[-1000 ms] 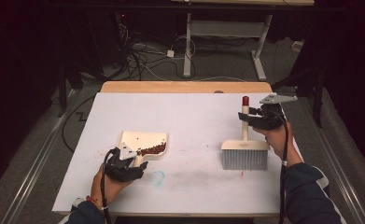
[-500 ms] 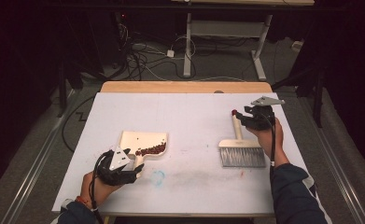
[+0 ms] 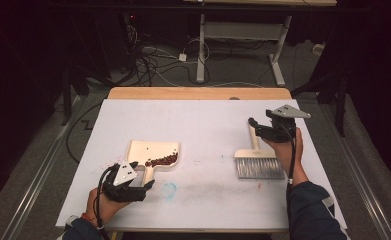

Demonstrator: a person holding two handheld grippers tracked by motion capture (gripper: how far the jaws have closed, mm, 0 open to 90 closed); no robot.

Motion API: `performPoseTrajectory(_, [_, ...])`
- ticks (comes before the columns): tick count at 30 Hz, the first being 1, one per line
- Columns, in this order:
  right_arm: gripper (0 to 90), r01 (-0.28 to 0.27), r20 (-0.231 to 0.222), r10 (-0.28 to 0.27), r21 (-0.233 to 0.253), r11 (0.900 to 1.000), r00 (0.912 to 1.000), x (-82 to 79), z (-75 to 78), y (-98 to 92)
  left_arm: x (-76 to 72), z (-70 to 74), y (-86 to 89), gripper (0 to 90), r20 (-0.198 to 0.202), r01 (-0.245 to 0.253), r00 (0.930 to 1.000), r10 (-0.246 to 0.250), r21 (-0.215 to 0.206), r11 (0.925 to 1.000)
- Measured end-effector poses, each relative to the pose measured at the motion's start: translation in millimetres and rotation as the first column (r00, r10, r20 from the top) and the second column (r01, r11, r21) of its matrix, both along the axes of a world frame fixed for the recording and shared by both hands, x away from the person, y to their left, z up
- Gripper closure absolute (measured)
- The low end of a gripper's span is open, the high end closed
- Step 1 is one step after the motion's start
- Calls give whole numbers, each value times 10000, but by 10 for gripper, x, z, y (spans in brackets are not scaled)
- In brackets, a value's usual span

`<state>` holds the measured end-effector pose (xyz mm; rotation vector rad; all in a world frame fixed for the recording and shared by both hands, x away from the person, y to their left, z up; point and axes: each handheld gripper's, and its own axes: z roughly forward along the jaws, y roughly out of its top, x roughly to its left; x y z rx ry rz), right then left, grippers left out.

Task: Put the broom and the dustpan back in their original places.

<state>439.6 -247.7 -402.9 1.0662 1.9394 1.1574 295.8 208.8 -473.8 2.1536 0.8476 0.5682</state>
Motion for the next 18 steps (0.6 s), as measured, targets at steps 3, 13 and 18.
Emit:
performPoseTrajectory(3, [244, -212, 265, 210, 65, 9998, 9994, -59, 46, 35, -3, 10, -14, 191, 116, -35, 9999, 35, 5, 10000])
performPoseTrajectory(13, [184, -524, 634, 516, 105, 9986, 9967, -190, 127, 107, 7, -1, -21, 191, 121, -22, 9999, 22, 46, 10000])
performPoseTrajectory(18, [164, -762, 734, 752, 114, 9970, 9945, -253, 159, 105, 14, -3, -26, 191, 131, -12, 9999, 11, 94, 10000])
